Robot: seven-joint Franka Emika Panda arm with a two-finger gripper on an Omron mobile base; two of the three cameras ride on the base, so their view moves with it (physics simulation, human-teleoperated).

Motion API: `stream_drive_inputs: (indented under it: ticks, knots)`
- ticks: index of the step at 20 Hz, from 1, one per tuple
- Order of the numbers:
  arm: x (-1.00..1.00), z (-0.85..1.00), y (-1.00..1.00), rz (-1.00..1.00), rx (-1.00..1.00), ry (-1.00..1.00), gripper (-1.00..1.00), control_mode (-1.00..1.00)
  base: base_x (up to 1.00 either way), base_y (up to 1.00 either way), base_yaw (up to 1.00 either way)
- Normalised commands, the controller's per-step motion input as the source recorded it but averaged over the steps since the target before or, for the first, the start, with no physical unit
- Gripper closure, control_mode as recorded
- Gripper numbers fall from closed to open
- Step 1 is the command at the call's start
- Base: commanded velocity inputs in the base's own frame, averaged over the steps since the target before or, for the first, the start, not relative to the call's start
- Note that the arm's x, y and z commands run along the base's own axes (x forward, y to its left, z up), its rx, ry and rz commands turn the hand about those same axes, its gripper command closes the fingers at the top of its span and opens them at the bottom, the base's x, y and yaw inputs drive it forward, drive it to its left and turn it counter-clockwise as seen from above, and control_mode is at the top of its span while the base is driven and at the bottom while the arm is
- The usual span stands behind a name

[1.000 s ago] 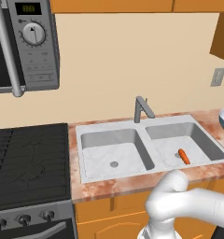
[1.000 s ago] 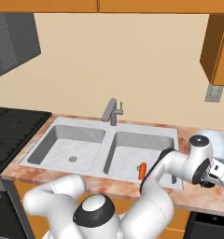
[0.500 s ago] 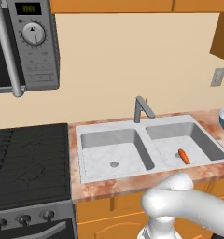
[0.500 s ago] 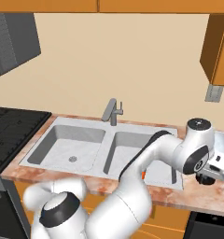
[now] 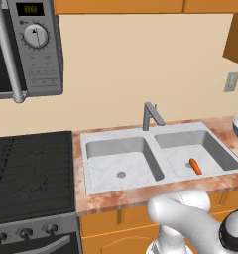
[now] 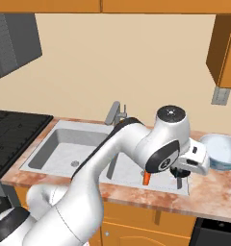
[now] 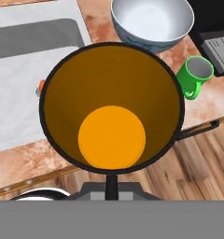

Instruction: Clear the mugs and bowl far away from the sink.

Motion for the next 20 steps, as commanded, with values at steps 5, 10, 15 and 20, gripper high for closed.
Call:
stream_drive_inputs:
  ticks: [5, 10, 15, 20]
  knots:
    - [-0.35, 0.67, 1.00, 0.10, 0.00, -0.03, 1.00, -1.00, 0.00, 0.00, 0.00]
    - [-0.22, 0.43, 1.00, 0.06, 0.00, 0.00, 1.00, -1.00, 0.00, 0.00, 0.00]
    - [-0.26, 0.02, 0.51, 0.05, -0.01, 0.00, 1.00, -1.00, 0.00, 0.00, 0.00]
    - [-0.31, -0.01, 0.10, 0.03, 0.00, -0.02, 1.00, 1.00, -0.59, 0.20, 0.14]
